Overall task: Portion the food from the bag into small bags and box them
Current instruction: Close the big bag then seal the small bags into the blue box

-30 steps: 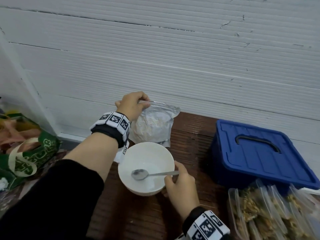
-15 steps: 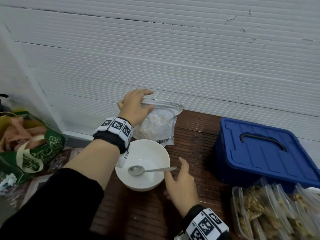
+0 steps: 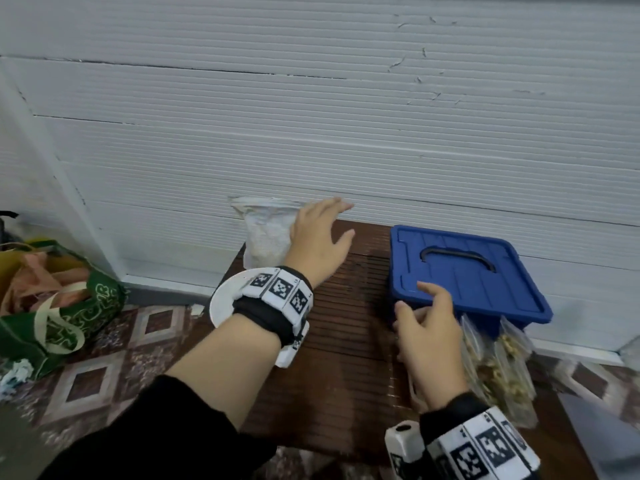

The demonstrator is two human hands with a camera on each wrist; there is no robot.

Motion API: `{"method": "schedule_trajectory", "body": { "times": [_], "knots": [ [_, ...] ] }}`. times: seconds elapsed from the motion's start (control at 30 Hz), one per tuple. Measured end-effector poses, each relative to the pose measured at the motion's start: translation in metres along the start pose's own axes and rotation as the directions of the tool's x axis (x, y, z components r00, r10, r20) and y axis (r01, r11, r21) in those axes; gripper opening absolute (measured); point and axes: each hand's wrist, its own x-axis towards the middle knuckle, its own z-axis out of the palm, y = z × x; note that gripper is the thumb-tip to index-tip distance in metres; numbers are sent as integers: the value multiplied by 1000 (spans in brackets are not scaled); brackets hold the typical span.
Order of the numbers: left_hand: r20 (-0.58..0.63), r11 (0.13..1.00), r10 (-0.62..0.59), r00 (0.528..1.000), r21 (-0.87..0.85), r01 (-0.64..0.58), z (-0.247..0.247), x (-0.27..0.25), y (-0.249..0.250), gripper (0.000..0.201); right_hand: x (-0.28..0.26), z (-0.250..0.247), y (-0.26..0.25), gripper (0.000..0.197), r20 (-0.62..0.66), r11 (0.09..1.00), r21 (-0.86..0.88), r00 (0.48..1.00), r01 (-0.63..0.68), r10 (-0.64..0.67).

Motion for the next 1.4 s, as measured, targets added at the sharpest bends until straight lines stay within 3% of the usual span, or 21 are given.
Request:
{"method": "schedule_trajectory", "body": {
  "times": [0.13,0.33,0.43,0.6,0.67,0.73,0.93,1.07,1.3,1.4],
  "knots": [
    [108,992,45,993,-120,-32,36,-37,33,40,-3,-59,-2,22,-130,995,-40,987,91,-95],
    [371,958,-170,913,-155,242,78,-88,54,34,13,-128,36,12,-341,985,-175,939,-12,-49],
    [448,924,-285,848,-107,368,93,-102,55,41,20,-141,62,14,-277,947,-265,955,-182,106],
    [587,784,-401,703,-177,595,116,-110,54,54,32,-145,92,59,-34,863,-335,920,-379,391],
    [604,702,-435,668,-237,672,131,-110,45,58,38,-144,100,71,30,855,-326,900,-403,436],
    [600,653,-453,660,-280,704,143,-108,38,46,41,-143,105,77,60,857,-299,888,-420,456],
    [541,682,-496,680,-242,690,123,-113,63,27,35,-146,113,83,64,850,-294,878,-437,473],
    [520,724,-513,683,-166,670,118,-119,67,31,26,-149,112,82,75,845,-325,879,-425,471],
    [566,627,-596,570,-115,770,112,-119,67,49,23,-157,112,80,66,832,-376,884,-408,463],
    [486,688,-633,602,-3,725,106,-104,62,57,37,-165,106,79,33,846,-307,883,-437,468]
  ]
}}
